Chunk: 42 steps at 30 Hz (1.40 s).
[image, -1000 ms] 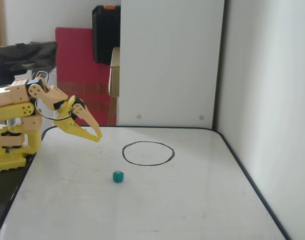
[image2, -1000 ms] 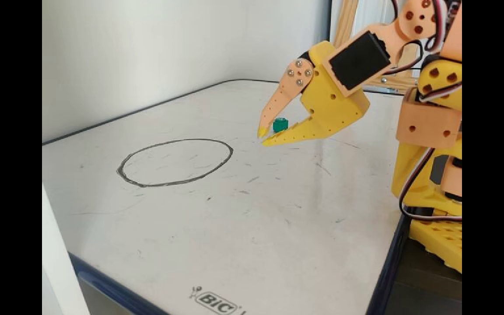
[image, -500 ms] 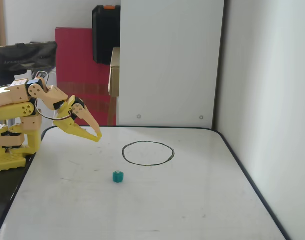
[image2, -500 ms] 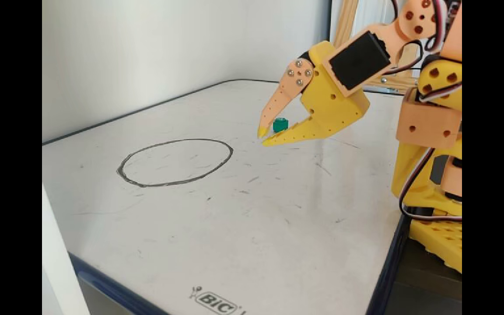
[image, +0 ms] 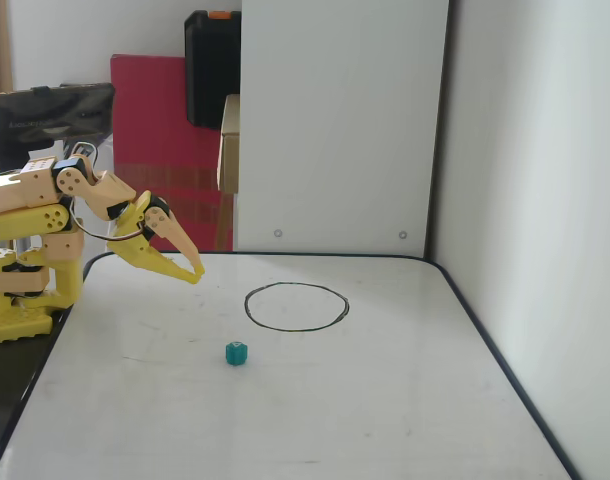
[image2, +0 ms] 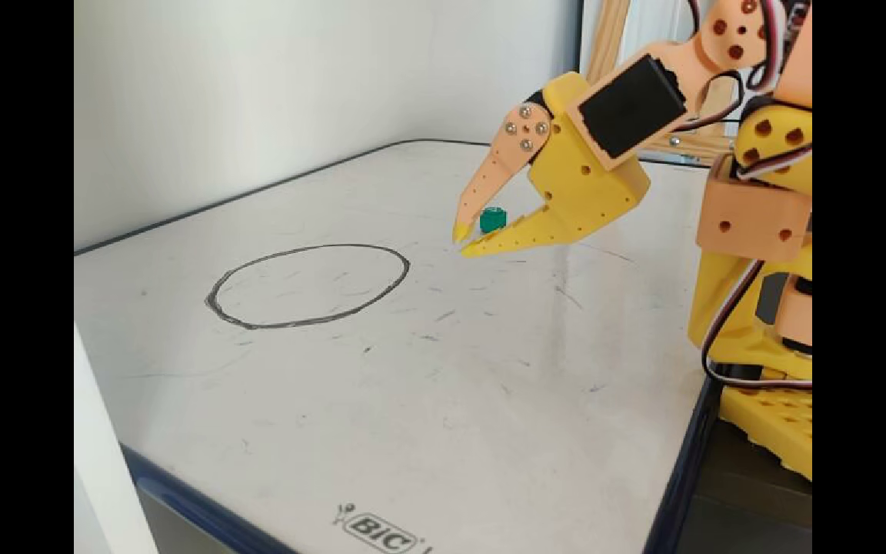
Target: Grasp a green cube and put it in the black circle
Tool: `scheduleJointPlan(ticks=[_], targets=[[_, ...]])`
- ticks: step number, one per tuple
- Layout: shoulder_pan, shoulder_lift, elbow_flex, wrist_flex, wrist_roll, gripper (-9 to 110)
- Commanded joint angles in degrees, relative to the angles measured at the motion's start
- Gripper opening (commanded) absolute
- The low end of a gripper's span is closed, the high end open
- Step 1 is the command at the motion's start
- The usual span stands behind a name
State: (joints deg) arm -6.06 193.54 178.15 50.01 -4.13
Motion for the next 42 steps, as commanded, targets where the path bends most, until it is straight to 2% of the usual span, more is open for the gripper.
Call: scheduleJointPlan(ticks=[1,7,13,20,25,30,42], targets=[[0.3,0.2,1.8,-0.2,0.3,0],[0.9,-1.0,0.8,-0.6,0.6,0],[4.5,-14.0,-19.4,5.6,-0.2,0],[13.4,-36.6,-54.5,18.8,-23.4,0],[18.3,-51.8,-69.6,20.6,-41.0,2],[20.9,-67.3,-78.5,22.1,-52.0,9],[26.1,-93.4,-89.2,27.1,-69.2,13]])
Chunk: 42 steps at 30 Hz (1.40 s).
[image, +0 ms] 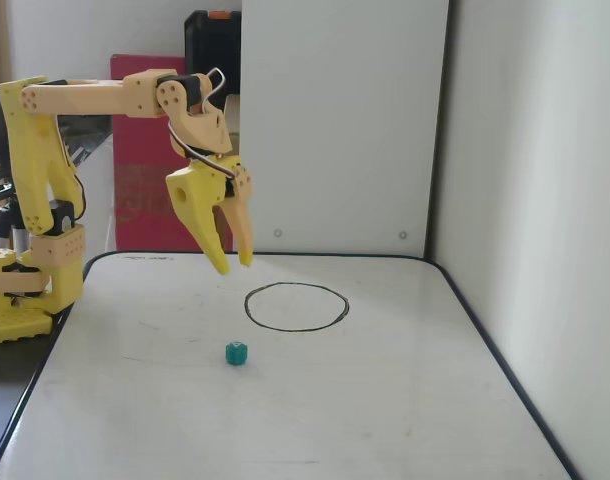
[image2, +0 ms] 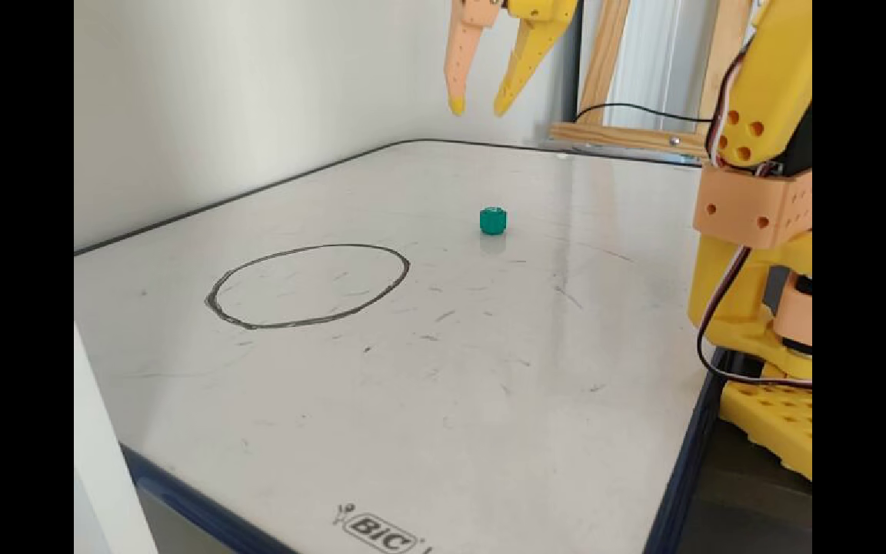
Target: Grasp a green cube and put it in the black circle
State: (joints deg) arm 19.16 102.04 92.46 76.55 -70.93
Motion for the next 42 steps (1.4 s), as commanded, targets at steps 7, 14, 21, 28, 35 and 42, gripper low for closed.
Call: scheduleJointPlan(ticks=[7,14,21,28,35,42], targets=[[2.4,-10.2,-7.8,2.3,-8.4,14],[3.4,-15.8,-9.5,0.8,-11.4,15],[4.7,-18.5,-9.8,-0.4,-13.0,15],[4.7,-21.4,-9.8,-1.8,-13.1,15],[5.2,-23.6,-10.2,-3.3,-13.2,15],[5.3,-24.2,-10.2,-4.0,-13.4,15]])
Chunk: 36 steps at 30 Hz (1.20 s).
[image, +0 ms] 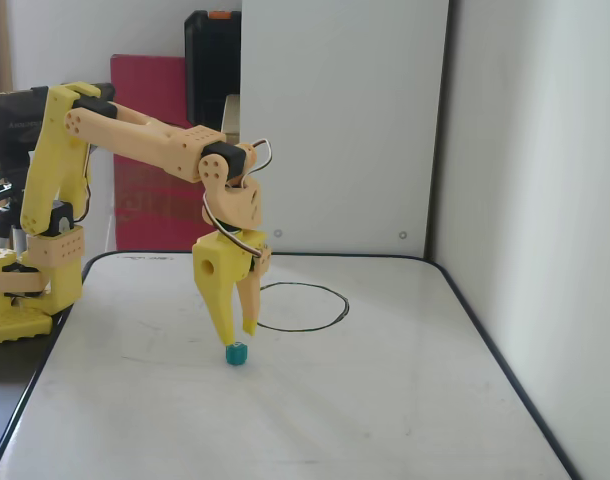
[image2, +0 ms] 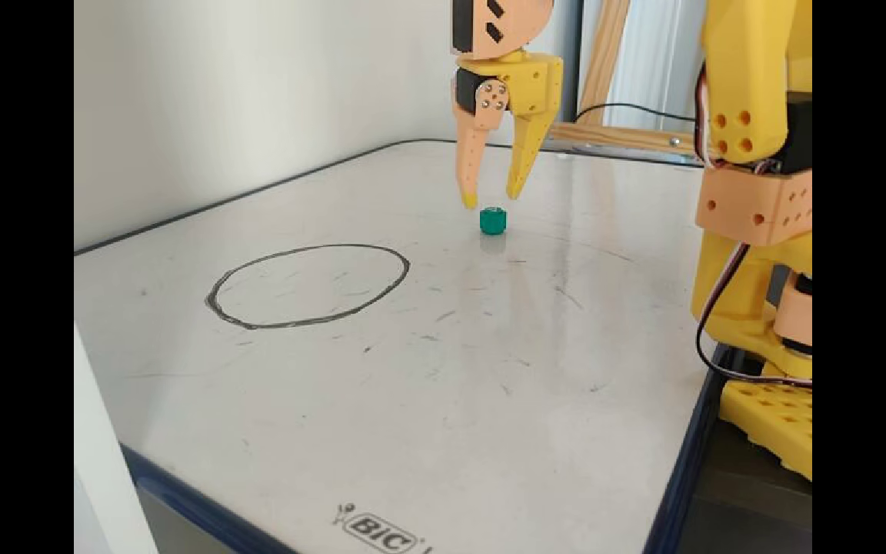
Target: Grasp a green cube and put it in the black circle
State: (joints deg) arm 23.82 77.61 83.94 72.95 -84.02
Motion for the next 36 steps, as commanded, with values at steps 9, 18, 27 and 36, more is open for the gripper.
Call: scheduleJointPlan(ticks=[9,18,27,36], targets=[[0.9,-1.1,-1.5,-1.4,-0.4,15],[1.1,-1.8,-1.4,-1.8,-0.8,14],[1.1,-2.8,-1.1,-2.4,-0.8,14],[1.1,-4.0,-0.9,-3.3,-0.3,6]])
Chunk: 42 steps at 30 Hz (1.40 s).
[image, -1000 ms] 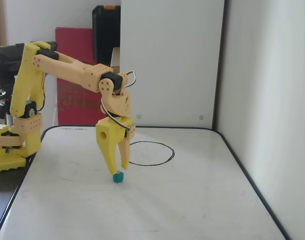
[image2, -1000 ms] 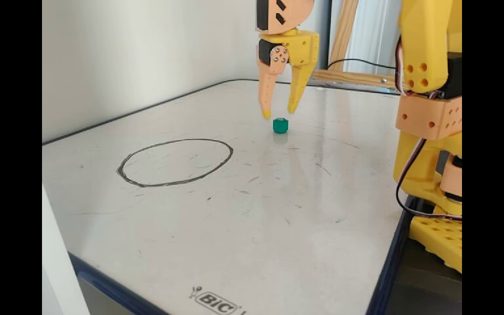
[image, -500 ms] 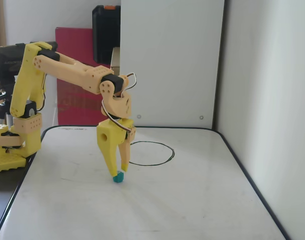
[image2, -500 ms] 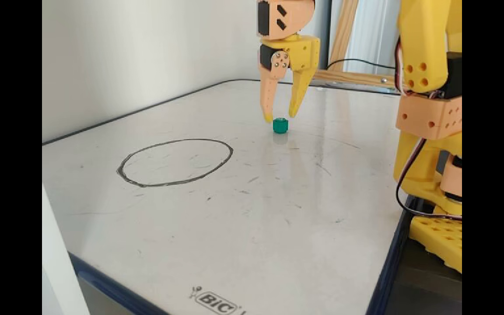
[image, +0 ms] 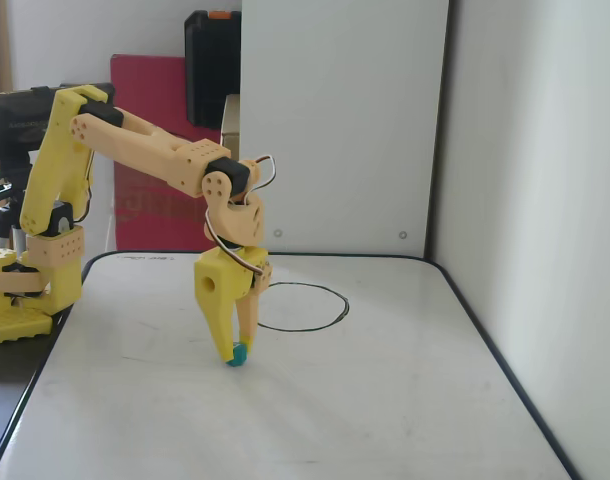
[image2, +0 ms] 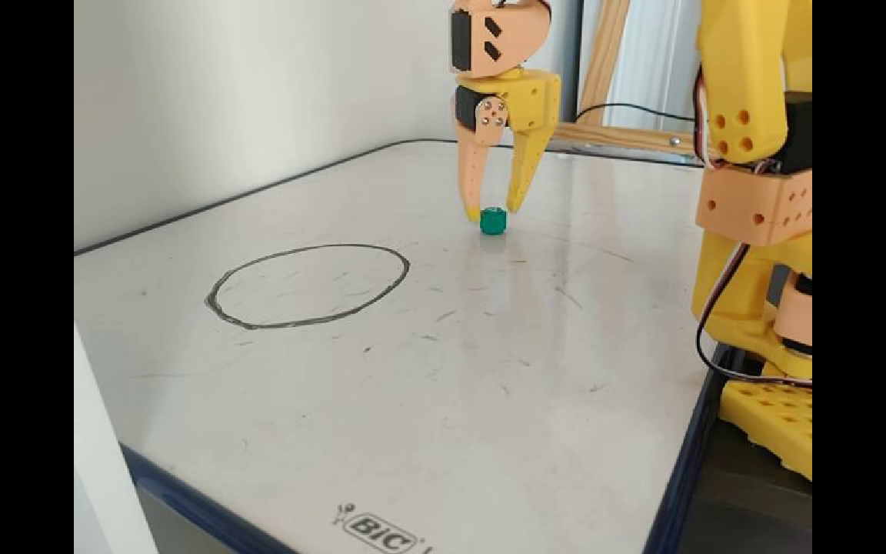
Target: Grasp a green cube and put it in the black circle
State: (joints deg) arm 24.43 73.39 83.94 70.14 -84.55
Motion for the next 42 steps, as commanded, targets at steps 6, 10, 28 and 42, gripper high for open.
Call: scheduleJointPlan(ticks=[6,10,28,42], targets=[[0.3,-0.3,-0.9,-0.5,1.3,0],[0.1,0.9,-2.1,0.5,2.5,0],[-31.0,24.3,-6.2,10.9,35.4,0],[-32.0,3.5,-9.0,-2.1,65.6,0]])
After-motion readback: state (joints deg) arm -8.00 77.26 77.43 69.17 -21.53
